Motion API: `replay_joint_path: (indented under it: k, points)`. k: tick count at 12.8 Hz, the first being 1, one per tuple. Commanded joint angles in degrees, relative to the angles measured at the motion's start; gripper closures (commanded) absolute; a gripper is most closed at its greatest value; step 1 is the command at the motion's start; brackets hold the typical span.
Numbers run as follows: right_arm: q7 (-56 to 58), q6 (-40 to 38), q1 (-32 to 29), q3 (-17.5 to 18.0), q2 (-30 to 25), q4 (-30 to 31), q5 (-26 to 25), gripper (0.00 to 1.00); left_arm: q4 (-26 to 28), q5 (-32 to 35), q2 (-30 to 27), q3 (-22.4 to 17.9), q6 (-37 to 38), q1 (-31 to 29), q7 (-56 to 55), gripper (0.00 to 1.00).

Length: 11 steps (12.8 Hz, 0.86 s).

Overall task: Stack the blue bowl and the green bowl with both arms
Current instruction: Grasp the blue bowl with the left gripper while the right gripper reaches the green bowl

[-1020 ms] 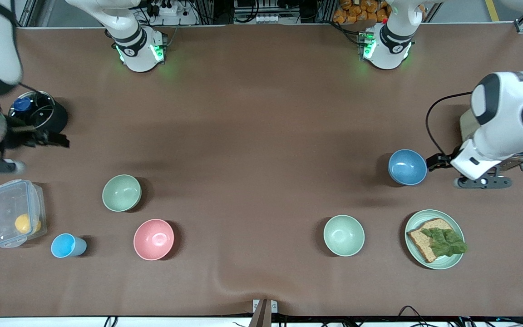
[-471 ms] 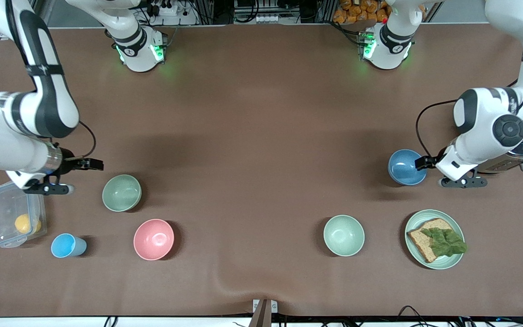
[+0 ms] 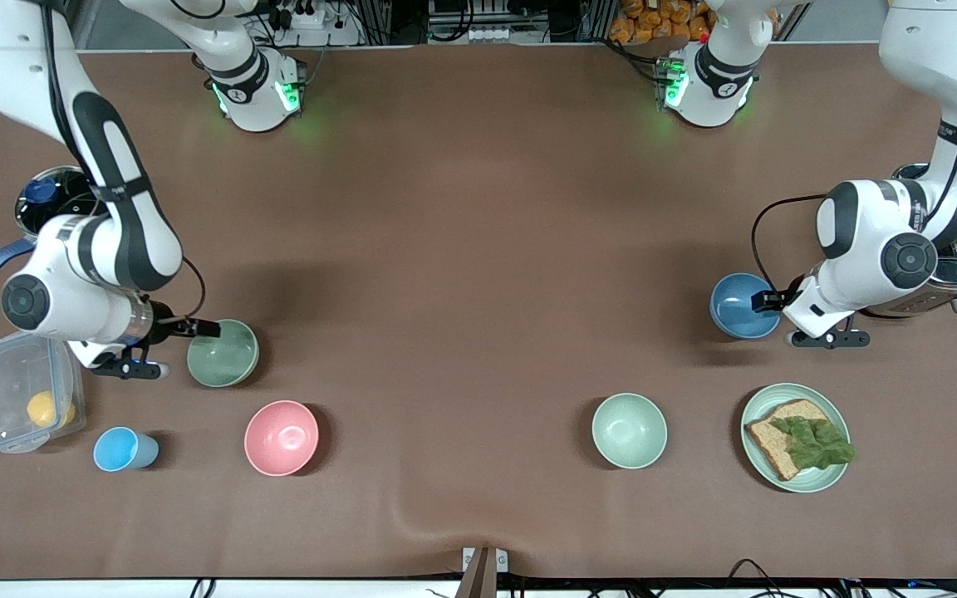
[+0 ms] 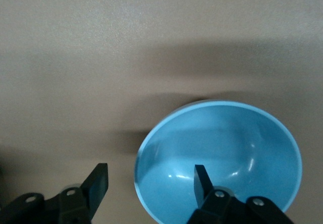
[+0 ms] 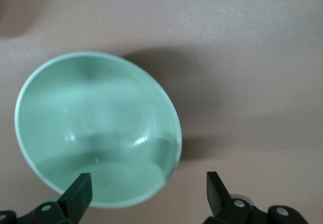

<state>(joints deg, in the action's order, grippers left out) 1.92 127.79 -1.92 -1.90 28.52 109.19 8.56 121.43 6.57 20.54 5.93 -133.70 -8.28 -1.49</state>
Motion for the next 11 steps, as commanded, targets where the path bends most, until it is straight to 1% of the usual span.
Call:
replay_joint_path:
  k: [1, 4, 5, 6, 7, 9, 10, 11]
  points:
    - [0.28, 0.0, -2.12, 0.75, 4.26, -4.07, 2.07, 0.0, -0.32, 0.55, 0.64, 0.48, -0.51, -1.03, 1.05, 0.34]
    - [0.37, 3.24, -3.17, 0.75, 6.1, -3.81, 2.07, 0.0, -0.32, 0.82, 1.0, 0.48, -0.59, -1.12, 1.05, 0.36]
    - [0.37, 3.25, -3.53, 0.75, 6.28, -3.9, 2.07, 0.56, -0.32, 0.82, 1.08, 0.48, -0.51, -1.12, 1.05, 0.41]
    - [0.28, 3.17, -3.36, 0.84, 6.28, -3.99, 2.16, 0.92, -0.32, 0.82, 1.35, 0.48, -0.51, -1.12, 1.05, 0.46]
    - [0.28, 2.99, -3.27, 0.84, 6.2, -3.99, 2.16, 1.0, -0.4, 0.82, 1.61, 0.48, -0.59, -1.12, 1.05, 0.51]
    - [0.28, 2.64, -2.92, 0.84, 5.67, -3.99, 2.16, 1.0, -0.67, 0.82, 2.05, 0.48, -0.6, -1.12, 1.05, 0.68]
    - [0.28, 2.47, -2.74, 0.93, 5.41, -3.9, 2.16, 1.0, -0.67, 0.82, 2.14, 0.48, -0.51, -1.12, 1.05, 0.8]
    - [0.19, 2.03, -2.48, 0.93, 5.06, -3.9, 2.07, 1.0, -0.75, 0.82, 2.14, 0.48, -0.51, -1.12, 0.61, 1.0]
